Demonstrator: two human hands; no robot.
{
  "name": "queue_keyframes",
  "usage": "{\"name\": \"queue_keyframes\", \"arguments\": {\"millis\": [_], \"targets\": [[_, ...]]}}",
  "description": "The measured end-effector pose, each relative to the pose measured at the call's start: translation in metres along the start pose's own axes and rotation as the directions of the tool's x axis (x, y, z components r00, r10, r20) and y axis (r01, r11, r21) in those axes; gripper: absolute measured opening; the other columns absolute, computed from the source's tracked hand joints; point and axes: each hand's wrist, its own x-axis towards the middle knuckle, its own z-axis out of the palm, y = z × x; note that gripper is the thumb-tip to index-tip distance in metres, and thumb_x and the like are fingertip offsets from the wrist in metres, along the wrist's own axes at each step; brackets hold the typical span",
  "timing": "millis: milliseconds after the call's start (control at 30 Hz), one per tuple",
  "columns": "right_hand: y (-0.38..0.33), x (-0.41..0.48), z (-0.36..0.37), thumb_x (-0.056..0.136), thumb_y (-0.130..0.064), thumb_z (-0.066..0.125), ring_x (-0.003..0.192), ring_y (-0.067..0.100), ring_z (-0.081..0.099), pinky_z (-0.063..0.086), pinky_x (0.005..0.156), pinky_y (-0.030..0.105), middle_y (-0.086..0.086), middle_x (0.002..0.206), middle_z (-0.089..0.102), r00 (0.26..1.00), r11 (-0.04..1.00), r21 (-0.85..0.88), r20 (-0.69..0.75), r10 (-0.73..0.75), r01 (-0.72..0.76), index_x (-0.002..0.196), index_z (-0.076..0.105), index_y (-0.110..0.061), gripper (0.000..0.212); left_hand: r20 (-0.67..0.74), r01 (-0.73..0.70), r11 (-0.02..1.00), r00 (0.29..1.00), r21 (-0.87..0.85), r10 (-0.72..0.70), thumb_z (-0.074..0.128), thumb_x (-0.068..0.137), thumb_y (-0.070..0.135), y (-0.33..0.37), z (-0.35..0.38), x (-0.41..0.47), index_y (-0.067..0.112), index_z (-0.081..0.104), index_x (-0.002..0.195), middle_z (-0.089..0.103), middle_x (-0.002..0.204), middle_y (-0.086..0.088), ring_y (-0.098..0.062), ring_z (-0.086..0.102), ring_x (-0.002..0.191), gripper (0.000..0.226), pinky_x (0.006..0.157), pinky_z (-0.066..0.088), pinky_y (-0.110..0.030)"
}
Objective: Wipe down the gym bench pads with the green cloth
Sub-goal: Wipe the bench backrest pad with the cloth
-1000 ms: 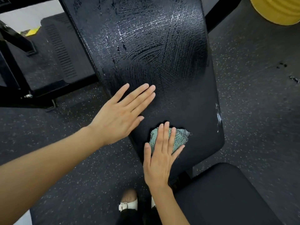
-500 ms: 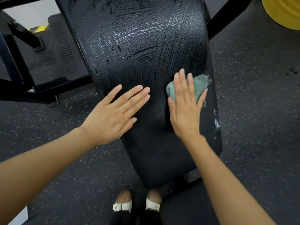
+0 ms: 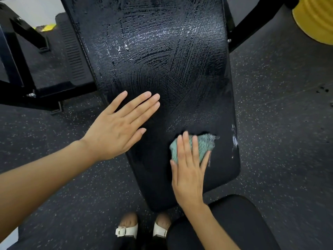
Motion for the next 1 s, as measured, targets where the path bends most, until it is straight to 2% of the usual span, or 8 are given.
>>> {"name": "queue_keyframes", "arguments": {"millis": [167, 267, 400, 633, 767, 1000], "targets": [[0.021, -0.001, 0.001, 0.095, -0.019, 0.039, 0.150, 0.014, 0.003, -0.002, 0.119, 0.049, -0.015, 0.162, -0.002, 0.991, 0.990, -0.042, 0.035, -0.130, 0.132, 0.154, 0.002, -0.029, 0.070, -0.005, 0.034, 0.999, 0.999, -0.023, -0.035, 0.026, 0.101, 0.035, 0.005, 0.001, 0.000, 0.011, 0.011, 0.156, 0.008, 0.164, -0.003, -0.019, 0.008, 0.151, 0.061, 0.121, 0.006, -0.047], [0.028, 0.028, -0.010, 0.097, -0.013, 0.038, 0.150, 0.013, 0.000, -0.006, 0.120, 0.047, -0.017, 0.161, -0.003, 0.996, 0.996, 0.019, -0.011, -0.085, 0.086, 0.154, 0.005, -0.030, 0.068, -0.006, 0.046, 0.999, 0.999, -0.026, -0.046, 0.026, 0.101, 0.034, 0.006, 0.001, 0.000, 0.011, 0.012, 0.156, 0.008, 0.164, -0.003, -0.020, 0.008, 0.151, 0.061, 0.121, 0.007, -0.047], [0.035, 0.084, -0.031, 0.102, -0.020, 0.031, 0.149, 0.012, -0.002, -0.011, 0.118, 0.045, -0.009, 0.161, 0.008, 0.995, 0.997, 0.049, -0.086, -0.048, 0.052, 0.154, 0.014, -0.022, 0.054, -0.004, 0.057, 0.998, 0.998, -0.023, -0.057, 0.027, 0.101, 0.034, 0.007, 0.001, 0.001, 0.011, 0.012, 0.156, 0.009, 0.164, -0.003, -0.020, 0.008, 0.151, 0.061, 0.121, 0.006, -0.048], [0.041, 0.169, -0.073, 0.105, -0.020, 0.032, 0.150, 0.015, -0.002, 0.001, 0.118, 0.055, -0.006, 0.163, 0.009, 0.991, 0.994, 0.096, -0.128, -0.044, 0.057, 0.155, 0.015, -0.020, 0.053, 0.014, 0.063, 0.998, 0.998, -0.015, -0.062, 0.027, 0.101, 0.035, 0.009, -0.001, 0.001, 0.011, 0.013, 0.156, 0.009, 0.164, -0.002, -0.020, 0.008, 0.151, 0.061, 0.121, 0.005, -0.048], [0.047, 0.143, -0.067, 0.104, -0.019, 0.032, 0.149, 0.012, -0.005, 0.003, 0.119, 0.054, -0.008, 0.162, 0.005, 0.993, 0.996, 0.086, -0.120, -0.021, 0.031, 0.155, 0.013, -0.022, 0.054, 0.014, 0.085, 0.996, 0.996, -0.032, -0.085, 0.029, 0.099, 0.033, 0.014, -0.003, 0.002, 0.009, 0.017, 0.155, 0.011, 0.164, -0.005, -0.023, 0.010, 0.151, 0.062, 0.121, 0.007, -0.052], [0.083, 0.035, -0.038, 0.101, -0.023, 0.027, 0.150, 0.014, -0.003, 0.005, 0.119, 0.056, -0.014, 0.162, -0.001, 0.999, 0.998, 0.026, -0.011, 0.052, -0.052, 0.154, 0.005, -0.027, 0.058, 0.001, 0.071, 0.996, 0.998, -0.058, -0.071, 0.032, 0.098, 0.030, 0.024, -0.003, 0.014, 0.008, 0.018, 0.155, 0.012, 0.164, -0.005, -0.024, 0.011, 0.151, 0.062, 0.120, 0.007, -0.051]]}}
